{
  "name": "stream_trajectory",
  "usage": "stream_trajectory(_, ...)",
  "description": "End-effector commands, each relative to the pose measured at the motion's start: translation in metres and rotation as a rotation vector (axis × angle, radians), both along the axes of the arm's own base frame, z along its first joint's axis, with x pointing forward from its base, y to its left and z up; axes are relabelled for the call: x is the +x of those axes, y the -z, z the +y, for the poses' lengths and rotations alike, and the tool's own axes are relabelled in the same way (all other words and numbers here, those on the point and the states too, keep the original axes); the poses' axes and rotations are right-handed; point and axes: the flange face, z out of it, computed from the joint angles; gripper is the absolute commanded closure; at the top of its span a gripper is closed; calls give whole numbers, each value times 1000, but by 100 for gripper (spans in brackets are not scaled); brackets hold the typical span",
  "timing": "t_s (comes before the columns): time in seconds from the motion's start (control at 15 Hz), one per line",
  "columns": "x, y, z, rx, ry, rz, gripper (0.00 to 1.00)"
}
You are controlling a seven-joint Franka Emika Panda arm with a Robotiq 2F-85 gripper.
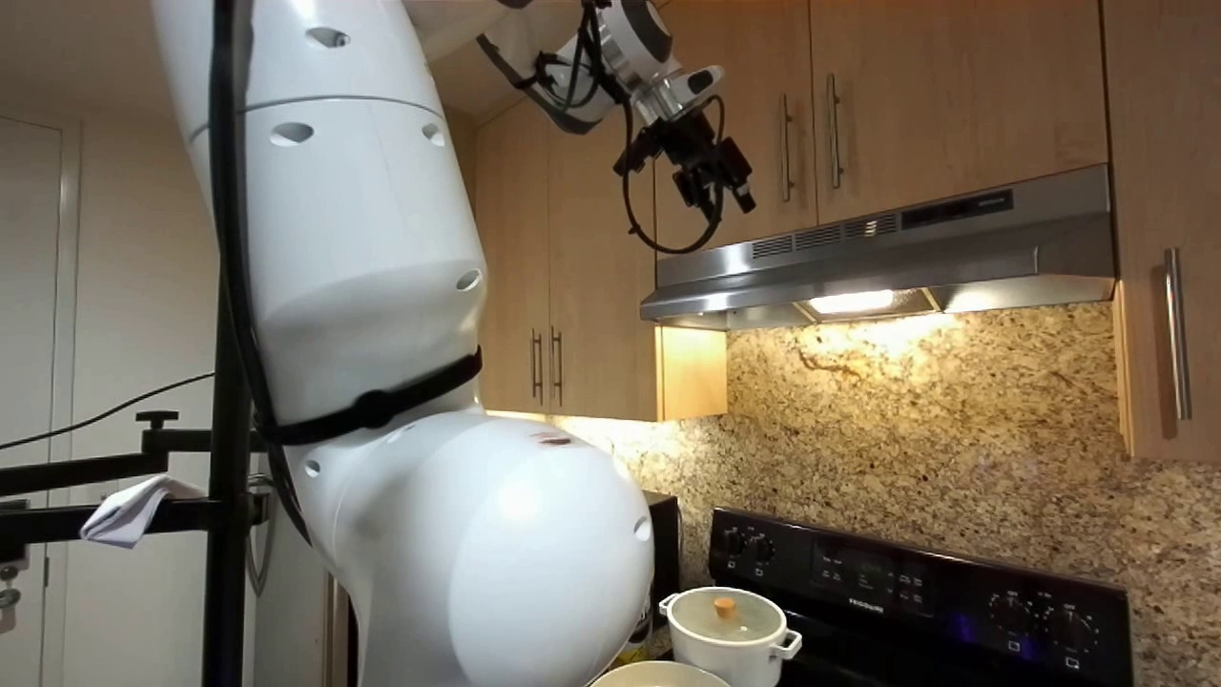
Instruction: Turn off the stove light
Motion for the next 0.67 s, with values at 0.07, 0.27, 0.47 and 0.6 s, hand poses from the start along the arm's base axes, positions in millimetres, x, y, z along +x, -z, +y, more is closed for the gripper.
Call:
stream_trajectory(0.07,26,2,-56,-35,34,-3,0)
stream_trajectory(0.27,43,5,-83,-51,25,29,0)
stream_trajectory(0.47,41,4,-77,-40,61,28,0)
stream_trajectory(0.6,40,4,-74,-41,55,28,0)
